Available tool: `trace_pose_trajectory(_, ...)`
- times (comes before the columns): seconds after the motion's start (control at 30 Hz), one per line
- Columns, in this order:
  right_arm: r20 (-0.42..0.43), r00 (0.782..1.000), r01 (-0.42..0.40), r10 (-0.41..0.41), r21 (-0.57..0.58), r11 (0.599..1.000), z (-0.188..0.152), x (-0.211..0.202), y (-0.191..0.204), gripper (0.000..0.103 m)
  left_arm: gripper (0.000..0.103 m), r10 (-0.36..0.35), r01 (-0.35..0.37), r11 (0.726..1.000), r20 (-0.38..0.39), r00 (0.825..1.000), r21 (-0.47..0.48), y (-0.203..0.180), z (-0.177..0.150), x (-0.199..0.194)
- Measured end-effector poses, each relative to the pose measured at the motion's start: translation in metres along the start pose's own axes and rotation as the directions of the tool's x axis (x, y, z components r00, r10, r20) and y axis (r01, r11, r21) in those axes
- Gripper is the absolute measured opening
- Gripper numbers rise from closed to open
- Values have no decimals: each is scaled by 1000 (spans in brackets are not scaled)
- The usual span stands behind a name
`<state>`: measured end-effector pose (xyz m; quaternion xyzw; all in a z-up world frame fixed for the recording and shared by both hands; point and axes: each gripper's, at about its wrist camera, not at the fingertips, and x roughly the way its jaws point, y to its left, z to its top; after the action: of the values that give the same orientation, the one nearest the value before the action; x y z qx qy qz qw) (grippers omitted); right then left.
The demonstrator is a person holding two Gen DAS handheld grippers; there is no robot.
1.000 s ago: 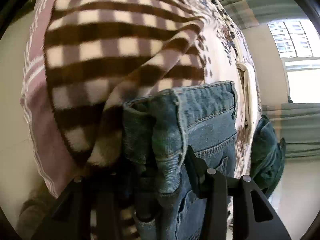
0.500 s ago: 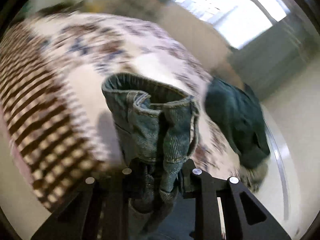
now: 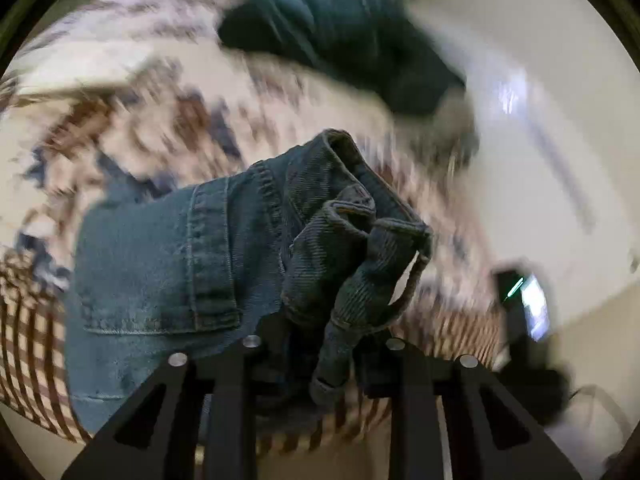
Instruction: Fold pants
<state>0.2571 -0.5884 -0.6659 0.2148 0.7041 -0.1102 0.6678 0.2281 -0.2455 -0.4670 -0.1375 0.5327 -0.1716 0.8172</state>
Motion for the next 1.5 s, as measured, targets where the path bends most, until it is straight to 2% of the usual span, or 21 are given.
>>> trace_pose_trajectory(0.07, 6, 999, -44, 44, 20, 999, 2, 0, -14, 102, 27, 46, -45, 999, -132, 990, 5, -5, -5, 26)
trace_pose_trajectory(0.17, 29, 987, -161, 160, 68, 985, 10, -5, -41, 102, 31, 87, -82, 996, -173, 981, 35, -8, -7, 26)
trace_pose_trajectory(0.2, 36, 978, -208, 206, 79, 975, 12, -5, -44, 102, 35, 84, -79, 996, -175, 981, 35, -8, -4, 22)
trace_pose_trajectory(0.23, 39, 970, -243, 241, 84, 966, 17, -5, -47, 102, 52, 65, -61, 998, -178, 982, 26, -7, -1, 16)
trace_pose_trajectory(0.27, 41, 957, -291, 289, 87, 953, 21, -5, -49, 102, 74, 61, -58, 998, -178, 982, 22, -12, -2, 14)
trace_pose_trajectory(0.3, 38, 944, -329, 327, 88, 940, 26, -4, -47, 102, 80, 59, -56, 998, -179, 982, 18, -14, -2, 9)
trace_pose_trajectory(0.43, 14, 872, -490, 489, 43, 871, 48, 0, -22, 103, 82, 7, -7, 1000, -157, 988, -3, -33, -5, -14)
trace_pose_trajectory(0.47, -2, 865, -501, 501, 8, 865, 50, 5, -10, 103, 85, 25, -27, 999, -136, 990, -18, -25, 2, -21)
trace_pose_trajectory(0.53, -50, 876, -482, 479, -77, 873, 56, 20, 17, 103, 90, 72, -77, 996, -106, 992, -51, -4, 15, -27)
trace_pose_trajectory(0.63, -211, 882, -451, 421, -120, 885, 63, 64, 43, 103, 95, 208, -221, 970, -114, 971, -106, 56, 32, -25)
trace_pose_trajectory(0.7, -243, 867, -466, 435, -84, 881, 62, 82, 49, 95, 95, 247, -268, 948, -135, 960, -171, 96, 39, -22)
trace_pose_trajectory(0.77, -177, 859, -500, 481, -82, 862, 61, 72, 46, 45, 95, 231, -270, 916, -162, 959, -296, 144, 43, -18)
trace_pose_trajectory(0.83, -79, 914, -405, 398, -190, 894, 50, 44, 53, 19, 95, 209, -259, 880, -165, 964, -397, 177, 45, -18)
trace_pose_trajectory(0.9, -5, 928, -362, 372, -235, 902, 36, 17, 54, 16, 95, 227, -273, 860, -155, 961, -431, 198, 51, -18)
trace_pose_trajectory(0.97, 34, 931, -348, 364, -221, 911, 29, 0, 48, 14, 95, 255, -294, 859, -148, 956, -418, 204, 60, -13)
trace_pose_trajectory(1.07, 91, 935, -326, 342, -157, 932, 26, -18, 20, 14, 95, 244, -283, 877, -149, 958, -389, 199, 76, 2)
trace_pose_trajectory(1.23, 98, 951, -290, 294, -48, 956, 35, -10, -25, 13, 95, 180, -234, 912, -186, 966, -336, 180, 95, 44)
trace_pose_trajectory(1.37, 106, 956, -267, 273, -64, 962, 42, -4, -30, 11, 93, 174, -251, 926, -270, 947, -284, 170, 98, 93)
trace_pose_trajectory(1.4, 114, 955, -266, 272, -66, 962, 44, -5, -31, 11, 89, 162, -241, 927, -270, 949, -289, 172, 98, 100)
trace_pose_trajectory(1.47, 138, 957, -247, 254, -61, 967, 50, -6, -30, 8, 28, 107, -173, 933, -216, 971, -314, 178, 100, 105)
trace_pose_trajectory(1.5, 140, 958, -244, 250, -58, 968, 53, -5, -32, 8, 25, 112, -174, 930, -202, 973, -323, 182, 101, 105)
